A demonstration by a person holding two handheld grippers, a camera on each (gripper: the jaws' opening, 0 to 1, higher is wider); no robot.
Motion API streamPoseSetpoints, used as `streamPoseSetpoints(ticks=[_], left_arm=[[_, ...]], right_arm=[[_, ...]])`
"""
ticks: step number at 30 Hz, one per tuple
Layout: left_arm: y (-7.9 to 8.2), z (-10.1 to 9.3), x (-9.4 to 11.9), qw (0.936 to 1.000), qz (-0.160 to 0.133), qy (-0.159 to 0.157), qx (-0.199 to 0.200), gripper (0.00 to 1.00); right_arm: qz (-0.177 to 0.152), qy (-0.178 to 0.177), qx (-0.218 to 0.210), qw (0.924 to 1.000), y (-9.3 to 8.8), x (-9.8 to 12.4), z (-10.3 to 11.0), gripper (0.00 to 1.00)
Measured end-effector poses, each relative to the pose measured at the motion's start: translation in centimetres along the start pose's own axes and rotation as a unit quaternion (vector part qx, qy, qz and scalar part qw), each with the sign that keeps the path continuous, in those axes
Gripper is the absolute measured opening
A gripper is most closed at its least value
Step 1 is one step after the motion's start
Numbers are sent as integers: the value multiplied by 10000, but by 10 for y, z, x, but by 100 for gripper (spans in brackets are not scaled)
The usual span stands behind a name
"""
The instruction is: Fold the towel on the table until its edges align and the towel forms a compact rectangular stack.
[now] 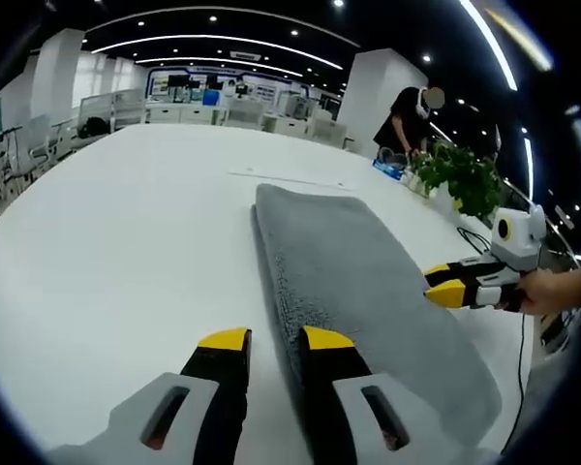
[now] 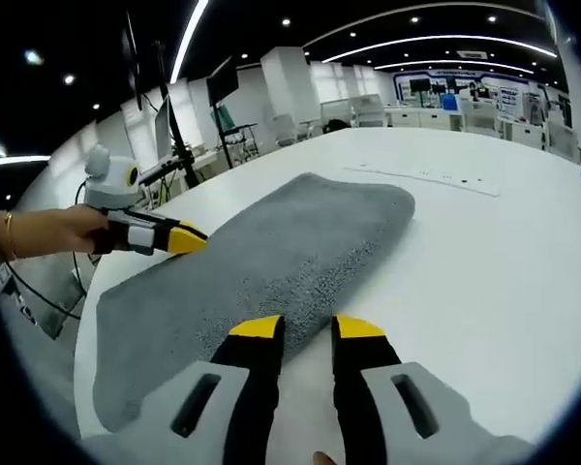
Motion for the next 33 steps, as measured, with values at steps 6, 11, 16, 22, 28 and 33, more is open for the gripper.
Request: streamPoseSetpoints(ticks=[6, 11, 16, 22, 28, 33], left_arm=[[-2, -6, -3, 9999, 30, -95, -12, 8], [-1, -7, -3, 9999, -64, -12, 78, 7], [-1, -11, -3, 10000, -74, 27, -52, 5], [-2, -13, -5, 9987, 23, 168, -482, 4], [-3, -22, -8, 9989, 98, -92, -460, 4], [-5, -39, -11, 9981, 159, -182, -573, 4]], right_arm=[[-188, 98, -86, 9997, -3, -2, 2, 9], [-160, 28, 63, 9998, -2, -2, 4, 7], [-275, 39, 107, 9996, -3, -1, 4, 7], [-283, 28, 188, 9994, -1, 0, 5, 6], [-239, -1, 397, 9989, -4, 7, -4, 6], [-214, -132, 400, 9989, -9, 21, -15, 6]])
Point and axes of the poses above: the point that each gripper's makers call its tool centre point, and the gripper's own axes: x roughly backward along the fingers, z roughly to its left, y roughly out of its top, the point moved 3 cm from there along x, roughly backward along the fingers
